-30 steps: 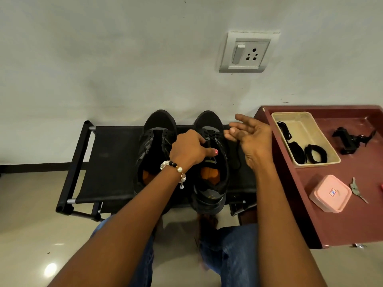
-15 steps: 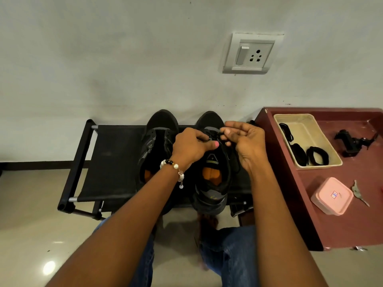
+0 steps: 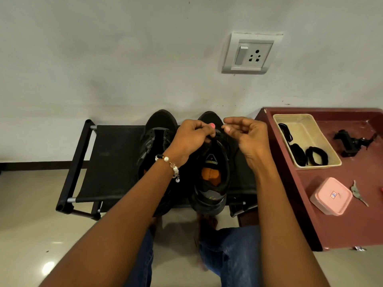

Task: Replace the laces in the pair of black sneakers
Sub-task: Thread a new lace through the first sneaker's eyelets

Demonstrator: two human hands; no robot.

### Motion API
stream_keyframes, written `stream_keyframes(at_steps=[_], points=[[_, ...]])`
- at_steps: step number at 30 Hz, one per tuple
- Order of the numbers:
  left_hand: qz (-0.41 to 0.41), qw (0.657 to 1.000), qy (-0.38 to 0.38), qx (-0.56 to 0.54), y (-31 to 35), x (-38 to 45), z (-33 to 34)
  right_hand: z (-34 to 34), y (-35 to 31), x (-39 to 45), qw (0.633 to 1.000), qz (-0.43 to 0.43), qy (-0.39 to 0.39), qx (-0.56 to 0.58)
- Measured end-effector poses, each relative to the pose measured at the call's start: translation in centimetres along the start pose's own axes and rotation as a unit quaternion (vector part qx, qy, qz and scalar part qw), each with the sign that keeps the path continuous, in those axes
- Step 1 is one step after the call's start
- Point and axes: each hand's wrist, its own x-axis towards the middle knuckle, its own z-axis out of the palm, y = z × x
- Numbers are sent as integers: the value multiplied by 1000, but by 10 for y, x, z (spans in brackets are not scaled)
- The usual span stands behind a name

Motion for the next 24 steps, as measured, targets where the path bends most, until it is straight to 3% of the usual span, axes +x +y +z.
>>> stream_keyframes(at_steps=[3,6,10,12,15,18,20,24], points=[[-7,1000,-25,-14,6,-1,-3,-2,3,5,994,-49,34,-86],[9,1000,-7,-18,5,2,-8,-7,9,11,984,-58,123,-118],[34,999,17,-18,2,5,-23,-19,20,11,970,-8,204,-132],[41,999,14,-13,1,6,-28,-23,29,12,963,23,166,-211],[35,999,2,3,0,7,-24,-18,22,12,949,-18,79,-306],[36,999,-10,17,1,7,-15,0,3,5,981,-59,-29,-181],[34,999,-11,1,2,7,-13,11,2,2,982,-68,-91,-150],[10,1000,-6,-22,2,7,-15,17,7,2,976,-85,-102,-175]])
